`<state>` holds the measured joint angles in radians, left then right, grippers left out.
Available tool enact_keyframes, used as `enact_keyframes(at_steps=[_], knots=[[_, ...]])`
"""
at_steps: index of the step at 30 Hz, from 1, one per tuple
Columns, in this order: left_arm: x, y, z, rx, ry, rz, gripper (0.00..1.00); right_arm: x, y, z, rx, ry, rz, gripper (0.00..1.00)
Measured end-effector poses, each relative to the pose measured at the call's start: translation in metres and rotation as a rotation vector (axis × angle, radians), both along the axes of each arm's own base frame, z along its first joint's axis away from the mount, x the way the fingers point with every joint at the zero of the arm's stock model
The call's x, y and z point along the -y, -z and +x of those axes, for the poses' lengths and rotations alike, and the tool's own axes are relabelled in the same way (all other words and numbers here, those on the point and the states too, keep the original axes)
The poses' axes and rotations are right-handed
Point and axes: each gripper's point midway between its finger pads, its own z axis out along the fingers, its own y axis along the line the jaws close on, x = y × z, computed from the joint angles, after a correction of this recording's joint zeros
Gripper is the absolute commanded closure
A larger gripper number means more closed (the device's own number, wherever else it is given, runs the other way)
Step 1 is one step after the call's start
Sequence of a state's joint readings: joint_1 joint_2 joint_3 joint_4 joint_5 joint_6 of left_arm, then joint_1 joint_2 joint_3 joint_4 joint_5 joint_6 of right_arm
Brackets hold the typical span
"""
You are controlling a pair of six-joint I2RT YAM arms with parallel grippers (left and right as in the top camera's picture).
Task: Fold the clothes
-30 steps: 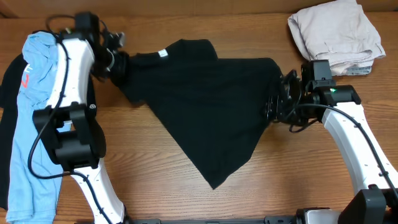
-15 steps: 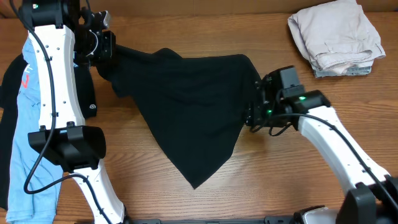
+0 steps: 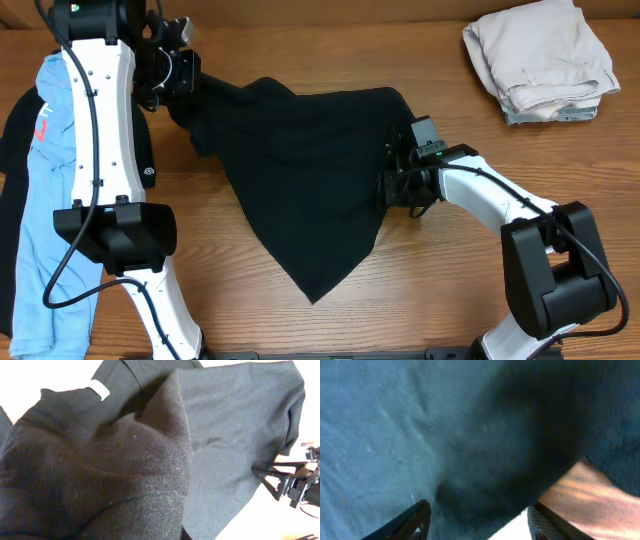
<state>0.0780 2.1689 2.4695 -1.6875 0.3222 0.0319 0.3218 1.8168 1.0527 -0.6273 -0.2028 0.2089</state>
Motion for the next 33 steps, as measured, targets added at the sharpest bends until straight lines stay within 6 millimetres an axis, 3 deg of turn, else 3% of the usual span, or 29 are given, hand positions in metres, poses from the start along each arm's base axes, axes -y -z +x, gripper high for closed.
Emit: enact_keyframes(at_steps=[2,4,6,9,13,17,20,22,23,26,30,33], knots=[[0.0,0.0,0.0,-0.001,-0.004,-0.001,0.96,-0.003,0.001,0.003,0.012,-0.004,0.005,0.47],[0.0,0.0,0.0,-0.002,-0.006,-0.001,0.96,-0.006,0.001,0.003,0.018,-0.019,0.003,0.72],[0.0,0.0,0.0,-0.002,-0.007,-0.002,0.96,-0.006,0.003,-0.001,-0.001,-0.004,-0.005,0.83],[0.0,0.0,0.0,-0.002,-0.007,-0.002,0.96,0.004,0.006,-0.014,-0.068,0.038,-0.037,0.83],[0.0,0.0,0.0,-0.004,-0.012,-0.003,0.96,0.036,-0.005,-0.02,-0.181,0.131,-0.076,0.84],[0.002,0.0,0.0,-0.015,-0.042,-0.01,0.96,0.074,-0.048,0.029,-0.095,0.237,-0.054,0.95],[0.008,0.002,-0.001,-0.024,-0.038,-0.008,0.96,0.101,-0.085,0.074,0.047,0.3,-0.032,0.96],[0.019,0.007,-0.004,-0.043,-0.013,0.006,0.96,0.111,-0.099,0.09,0.102,0.322,-0.022,0.94],[0.025,0.012,-0.006,-0.059,0.001,0.018,0.96,0.113,-0.103,0.093,0.112,0.325,-0.012,0.81],[0.043,0.029,-0.015,-0.113,0.041,0.078,0.96,0.105,-0.102,0.087,0.084,0.306,0.016,0.59],[0.052,0.044,-0.017,-0.141,0.053,0.127,0.96,0.078,-0.102,0.081,0.075,0.228,0.031,0.38],[0.046,0.047,-0.016,-0.144,0.034,0.152,0.96,0.044,-0.094,0.074,0.061,0.138,0.02,0.36]])
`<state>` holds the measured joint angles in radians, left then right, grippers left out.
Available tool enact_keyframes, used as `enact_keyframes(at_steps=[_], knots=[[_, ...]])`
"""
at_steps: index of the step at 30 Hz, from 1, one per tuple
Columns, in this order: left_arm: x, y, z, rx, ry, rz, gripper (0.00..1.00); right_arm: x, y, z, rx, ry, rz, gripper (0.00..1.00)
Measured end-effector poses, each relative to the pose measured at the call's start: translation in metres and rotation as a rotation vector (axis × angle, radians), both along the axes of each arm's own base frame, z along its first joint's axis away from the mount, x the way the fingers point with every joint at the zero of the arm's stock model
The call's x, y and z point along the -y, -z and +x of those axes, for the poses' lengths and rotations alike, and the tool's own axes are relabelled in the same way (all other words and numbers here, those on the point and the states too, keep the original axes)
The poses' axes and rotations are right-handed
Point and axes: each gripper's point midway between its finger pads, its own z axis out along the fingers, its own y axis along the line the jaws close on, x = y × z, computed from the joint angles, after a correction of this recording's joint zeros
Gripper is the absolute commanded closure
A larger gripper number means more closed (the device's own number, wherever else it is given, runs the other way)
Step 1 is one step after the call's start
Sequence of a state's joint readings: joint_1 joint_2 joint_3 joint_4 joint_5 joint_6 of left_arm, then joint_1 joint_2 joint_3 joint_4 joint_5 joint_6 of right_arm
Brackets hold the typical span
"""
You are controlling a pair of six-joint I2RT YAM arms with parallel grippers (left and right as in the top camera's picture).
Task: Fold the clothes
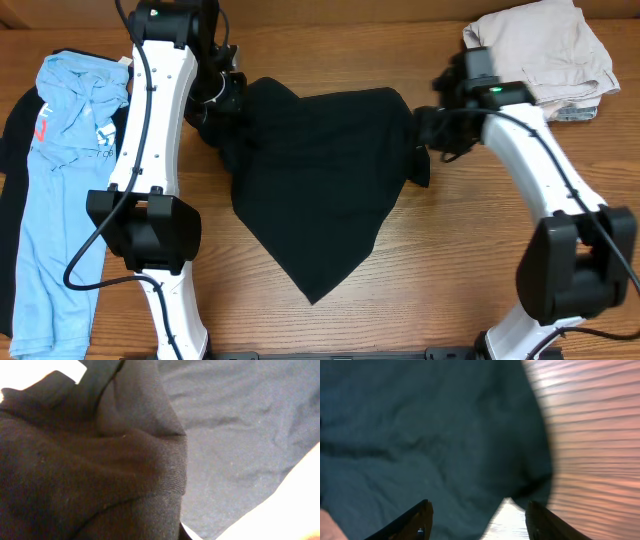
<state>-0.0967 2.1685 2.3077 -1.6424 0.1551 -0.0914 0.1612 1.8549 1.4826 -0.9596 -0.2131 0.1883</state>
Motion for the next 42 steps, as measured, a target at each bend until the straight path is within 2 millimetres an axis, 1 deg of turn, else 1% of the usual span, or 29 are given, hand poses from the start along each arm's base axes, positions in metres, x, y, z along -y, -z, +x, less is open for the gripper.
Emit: enact_keyframes(at_steps=[2,5,7,10,12,17,20,22,25,26,27,28,30,32,34,36,38,39,42], knots=[[-0.003,0.0,0.001,0.003,-0.011,0.009,0.96,-0.015,0.011,-0.005,-0.024,-0.036,-0.026,0.36],[-0.005,0.0,0.002,0.005,-0.015,0.017,0.96,-0.024,0.035,-0.014,-0.088,-0.051,-0.076,0.37],[-0.005,0.0,0.002,0.005,-0.015,0.018,0.96,-0.025,0.051,-0.021,-0.142,-0.035,-0.113,0.37],[-0.006,0.0,0.002,0.006,-0.015,0.02,0.96,-0.022,0.07,-0.027,-0.198,0.001,-0.156,0.38],[-0.006,0.0,0.002,0.006,-0.015,0.021,0.96,-0.019,0.078,-0.029,-0.219,0.029,-0.173,0.38],[-0.006,0.0,0.003,0.009,-0.015,0.021,0.96,-0.017,0.089,-0.03,-0.217,0.06,-0.174,0.46],[-0.006,0.0,0.003,0.011,-0.015,0.024,0.96,-0.015,0.095,-0.039,-0.243,0.068,-0.177,0.55],[-0.006,0.0,0.004,0.013,-0.016,0.024,0.96,-0.017,0.096,-0.038,-0.243,0.074,-0.164,0.65],[-0.006,0.0,0.005,0.016,-0.016,0.024,0.96,-0.02,0.096,-0.036,-0.234,0.08,-0.151,0.87],[-0.006,0.0,0.005,0.016,-0.016,0.024,0.96,-0.02,0.096,-0.036,-0.232,0.073,-0.151,0.91],[-0.006,0.0,0.005,0.016,-0.016,0.024,0.96,-0.021,0.096,-0.036,-0.235,0.075,-0.146,0.94],[-0.006,0.0,0.005,0.016,-0.016,0.024,0.96,-0.02,0.096,-0.036,-0.237,0.076,-0.146,0.95],[-0.006,0.0,0.004,0.015,-0.018,0.024,0.96,-0.018,0.096,-0.039,-0.252,0.08,-0.143,0.96],[-0.007,0.001,0.001,0.0,-0.018,0.025,0.96,-0.011,0.095,-0.041,-0.273,0.095,-0.144,0.96],[-0.007,0.001,-0.006,-0.025,-0.018,0.028,0.96,0.002,0.091,-0.035,-0.27,0.123,-0.139,0.96],[-0.008,0.001,-0.01,-0.043,-0.018,0.032,0.96,0.02,0.083,-0.018,-0.237,0.161,-0.125,0.96],[-0.008,0.002,-0.01,-0.046,-0.018,0.033,0.96,0.045,0.068,0.013,-0.149,0.22,-0.101,0.96],[-0.008,0.002,-0.011,-0.047,-0.018,0.033,0.96,0.054,0.062,0.026,-0.106,0.238,-0.092,0.96],[-0.008,0.003,-0.01,-0.046,-0.018,0.033,0.96,0.088,0.041,0.068,0.051,0.291,-0.075,0.96]])
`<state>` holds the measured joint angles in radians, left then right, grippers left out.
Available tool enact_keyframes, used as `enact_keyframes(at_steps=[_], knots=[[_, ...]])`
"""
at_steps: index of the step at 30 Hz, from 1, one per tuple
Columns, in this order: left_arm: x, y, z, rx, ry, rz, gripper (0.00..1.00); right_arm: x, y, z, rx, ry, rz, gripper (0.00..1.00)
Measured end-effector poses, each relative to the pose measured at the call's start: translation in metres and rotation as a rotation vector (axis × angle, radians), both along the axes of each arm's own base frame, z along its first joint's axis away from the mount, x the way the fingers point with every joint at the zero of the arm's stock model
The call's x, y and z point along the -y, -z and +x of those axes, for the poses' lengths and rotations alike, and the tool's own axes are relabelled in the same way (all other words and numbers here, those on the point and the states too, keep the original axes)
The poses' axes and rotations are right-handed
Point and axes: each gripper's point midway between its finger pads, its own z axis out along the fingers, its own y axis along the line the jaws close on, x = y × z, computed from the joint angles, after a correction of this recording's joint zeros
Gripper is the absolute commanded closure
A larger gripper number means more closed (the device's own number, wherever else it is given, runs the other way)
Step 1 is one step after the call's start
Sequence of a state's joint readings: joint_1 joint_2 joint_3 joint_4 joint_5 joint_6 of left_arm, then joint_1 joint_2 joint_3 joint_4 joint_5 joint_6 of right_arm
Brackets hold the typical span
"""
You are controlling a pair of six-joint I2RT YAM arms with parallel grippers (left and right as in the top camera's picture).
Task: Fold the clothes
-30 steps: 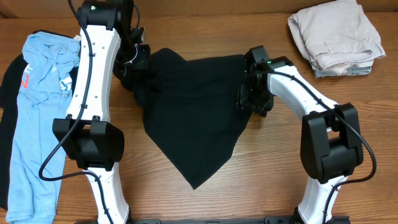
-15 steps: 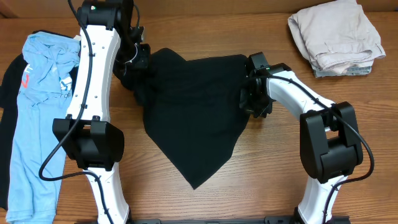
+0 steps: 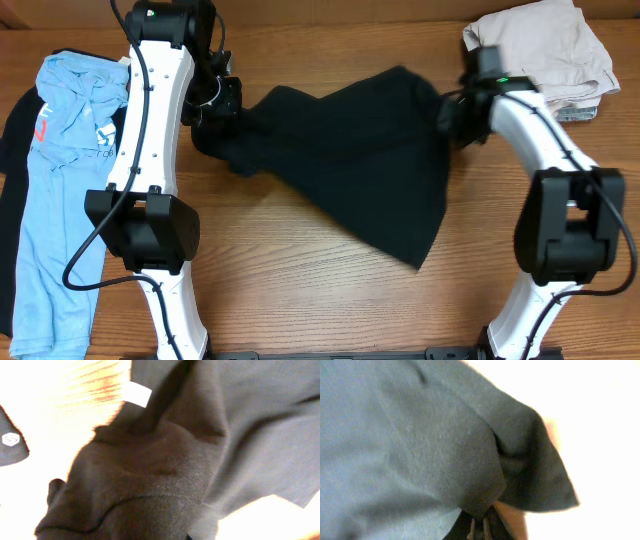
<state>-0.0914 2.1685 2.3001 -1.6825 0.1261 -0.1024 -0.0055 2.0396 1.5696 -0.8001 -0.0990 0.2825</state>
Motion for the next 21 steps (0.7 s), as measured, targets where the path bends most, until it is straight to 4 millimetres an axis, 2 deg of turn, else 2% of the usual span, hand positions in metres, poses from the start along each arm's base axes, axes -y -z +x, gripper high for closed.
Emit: enact_keyframes(at_steps=[2,3,4,6,9,10,11,13,14,15,18,21], knots=[[0.0,0.0,0.002,0.008,0.001,0.0,0.96,0.02,-0.01,0.018,0.079,0.023,-0.009,0.96],[0.001,0.0,0.003,0.013,0.001,-0.001,0.94,0.026,-0.012,0.022,0.096,0.029,-0.012,0.81],[0.001,0.0,0.005,0.02,0.001,-0.002,0.91,0.031,-0.013,0.024,0.107,0.034,-0.014,0.76],[0.001,0.0,0.007,0.029,-0.001,-0.003,0.82,0.036,-0.014,0.024,0.108,0.031,-0.012,0.66],[0.003,0.001,0.007,0.026,0.0,-0.003,0.69,0.034,-0.015,0.013,0.059,0.013,0.016,0.61],[0.004,0.001,0.006,0.026,0.003,-0.003,0.58,0.031,-0.018,0.009,0.037,0.002,0.032,0.6],[0.004,0.001,0.006,0.024,0.004,-0.003,0.39,0.027,-0.022,0.003,0.01,-0.006,0.053,0.57],[0.006,0.001,0.005,0.022,0.01,-0.002,0.12,0.022,-0.029,-0.001,-0.011,-0.016,0.076,0.54],[0.006,0.001,0.002,0.011,0.011,-0.001,0.04,0.018,-0.036,-0.006,-0.028,-0.025,0.096,0.52],[0.006,0.001,-0.001,-0.002,0.011,0.0,0.0,0.016,-0.042,-0.01,-0.036,-0.029,0.109,0.52],[0.006,0.001,-0.003,-0.01,0.009,-0.001,0.0,0.008,-0.066,-0.027,-0.056,-0.037,0.146,0.52],[0.007,0.001,-0.003,-0.01,0.01,-0.009,0.0,0.003,-0.092,-0.055,-0.087,-0.041,0.166,0.52]])
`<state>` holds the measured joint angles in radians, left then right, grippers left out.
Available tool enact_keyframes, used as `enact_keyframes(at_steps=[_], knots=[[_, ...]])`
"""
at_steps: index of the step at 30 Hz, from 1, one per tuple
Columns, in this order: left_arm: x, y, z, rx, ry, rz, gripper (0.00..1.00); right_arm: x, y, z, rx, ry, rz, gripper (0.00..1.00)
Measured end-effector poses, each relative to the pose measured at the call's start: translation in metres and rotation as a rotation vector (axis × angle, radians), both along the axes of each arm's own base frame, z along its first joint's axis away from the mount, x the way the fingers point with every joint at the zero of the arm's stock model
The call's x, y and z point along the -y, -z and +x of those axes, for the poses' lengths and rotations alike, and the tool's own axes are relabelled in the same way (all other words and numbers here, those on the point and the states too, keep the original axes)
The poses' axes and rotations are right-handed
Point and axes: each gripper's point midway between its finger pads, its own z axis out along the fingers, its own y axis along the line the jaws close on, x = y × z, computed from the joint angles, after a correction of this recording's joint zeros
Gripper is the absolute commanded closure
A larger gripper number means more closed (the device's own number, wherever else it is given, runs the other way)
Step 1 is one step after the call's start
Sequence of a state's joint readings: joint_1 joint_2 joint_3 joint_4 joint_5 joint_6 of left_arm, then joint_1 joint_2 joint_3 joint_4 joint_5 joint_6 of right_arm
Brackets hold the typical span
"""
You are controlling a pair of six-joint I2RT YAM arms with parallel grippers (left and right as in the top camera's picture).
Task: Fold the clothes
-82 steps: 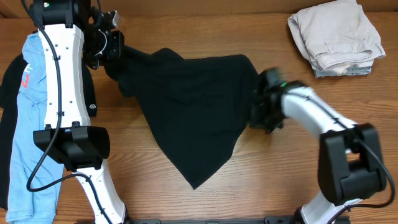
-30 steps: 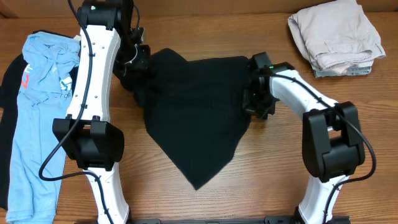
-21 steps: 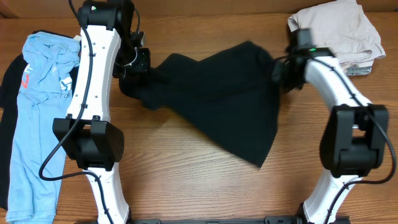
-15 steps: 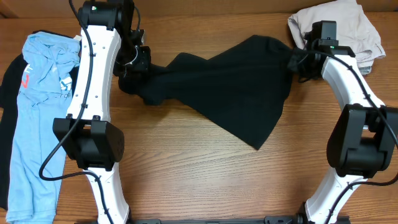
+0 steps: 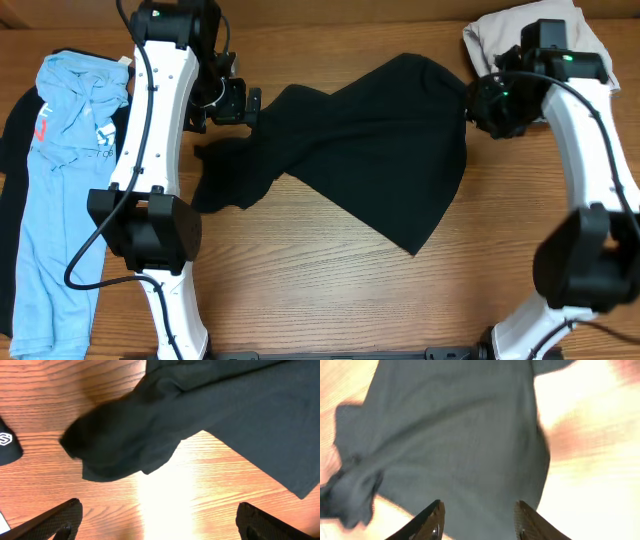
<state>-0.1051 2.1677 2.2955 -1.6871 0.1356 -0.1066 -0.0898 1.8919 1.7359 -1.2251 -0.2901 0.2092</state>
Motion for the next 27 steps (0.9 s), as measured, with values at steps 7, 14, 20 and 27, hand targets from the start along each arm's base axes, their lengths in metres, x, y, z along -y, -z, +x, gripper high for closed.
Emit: enact_keyframes(at_steps=[7,14,20,27], knots=[[0.0,-0.041,-0.014,0.096,-0.029,-0.014,0.0,-0.023,-0.035,-0.049,-0.038,-0.052,-0.004,0.51],[0.008,-0.088,-0.072,0.197,-0.056,0.047,0.0,-0.065,0.002,-0.089,-0.1,-0.091,-0.068,0.46],[0.012,-0.022,-0.07,0.114,-0.094,0.084,0.0,-0.084,0.054,-0.117,-0.163,-0.049,-0.143,0.45],[0.011,0.059,-0.075,0.025,-0.106,0.105,0.01,-0.08,0.098,-0.147,-0.238,0.006,-0.224,0.4]])
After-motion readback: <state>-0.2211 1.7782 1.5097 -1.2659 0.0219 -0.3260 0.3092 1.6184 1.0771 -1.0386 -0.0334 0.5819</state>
